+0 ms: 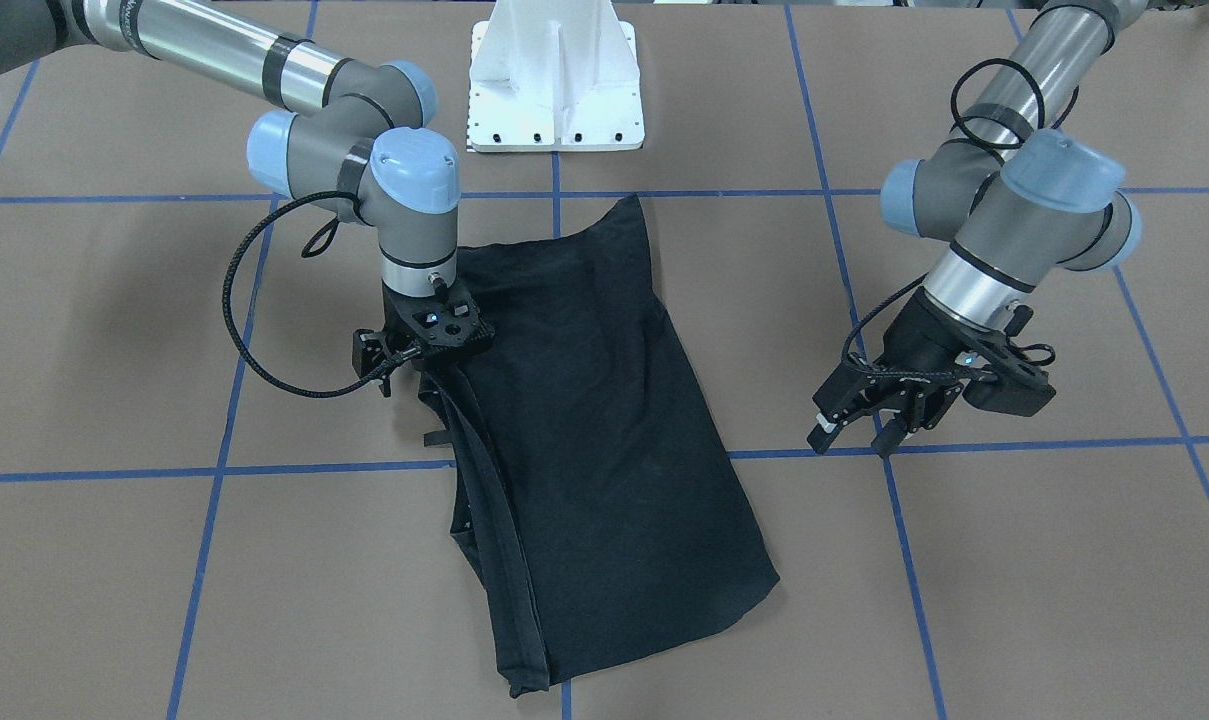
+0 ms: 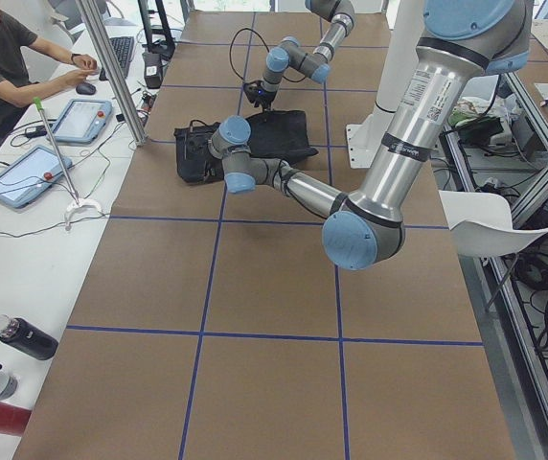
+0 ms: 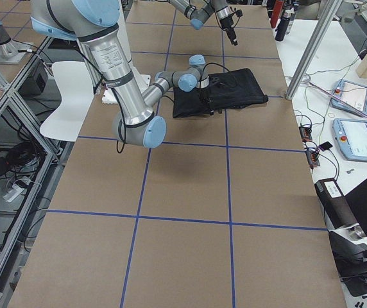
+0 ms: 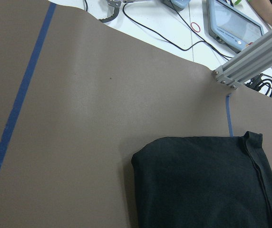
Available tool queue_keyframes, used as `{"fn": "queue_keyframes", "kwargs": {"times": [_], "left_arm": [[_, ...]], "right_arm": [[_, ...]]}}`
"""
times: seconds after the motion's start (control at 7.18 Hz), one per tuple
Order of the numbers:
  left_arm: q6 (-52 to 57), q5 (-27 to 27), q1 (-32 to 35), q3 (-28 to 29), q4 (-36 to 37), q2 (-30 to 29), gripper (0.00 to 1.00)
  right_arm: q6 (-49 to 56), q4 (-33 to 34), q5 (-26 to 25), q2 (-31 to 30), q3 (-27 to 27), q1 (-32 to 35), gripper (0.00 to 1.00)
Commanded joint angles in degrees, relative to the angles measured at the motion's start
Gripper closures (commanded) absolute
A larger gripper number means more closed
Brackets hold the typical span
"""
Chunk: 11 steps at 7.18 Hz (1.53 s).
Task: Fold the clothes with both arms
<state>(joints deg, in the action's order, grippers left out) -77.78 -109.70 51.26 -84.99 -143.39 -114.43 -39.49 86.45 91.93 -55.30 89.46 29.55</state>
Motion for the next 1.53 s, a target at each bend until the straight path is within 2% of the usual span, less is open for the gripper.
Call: {"fn": "queue_keyframes", "kwargs": {"times": [0.0, 0.84, 0.98, 1.25, 1.39], "left_arm": [[0.0, 0.01, -0.02, 0.08, 0.04, 0.0, 0.0], [0.0, 0.01, -0.02, -0.09, 0.04, -0.09, 0.0], [0.09, 0.01, -0.02, -0.09, 0.04, -0.26, 0.0], [0.0, 0.01, -0.02, -0.09, 0.04, -0.35, 0.0], [0.09, 0.01, -0.02, 0.0, 0.04, -0.35, 0.0]], "right_arm": [[0.03, 0.03, 0.0, -0.33, -0.08, 0.85, 0.01], [1.0, 0.03, 1.23, -2.53, -1.65, 3.58, 0.01], [1.61, -0.05, 2.36, -2.71, -1.57, 4.37, 0.01], [3.54, -0.14, 8.06, -2.01, -0.96, 7.96, 0.01], [3.63, -0.23, 8.78, -1.05, -0.26, 8.59, 0.01]]}}
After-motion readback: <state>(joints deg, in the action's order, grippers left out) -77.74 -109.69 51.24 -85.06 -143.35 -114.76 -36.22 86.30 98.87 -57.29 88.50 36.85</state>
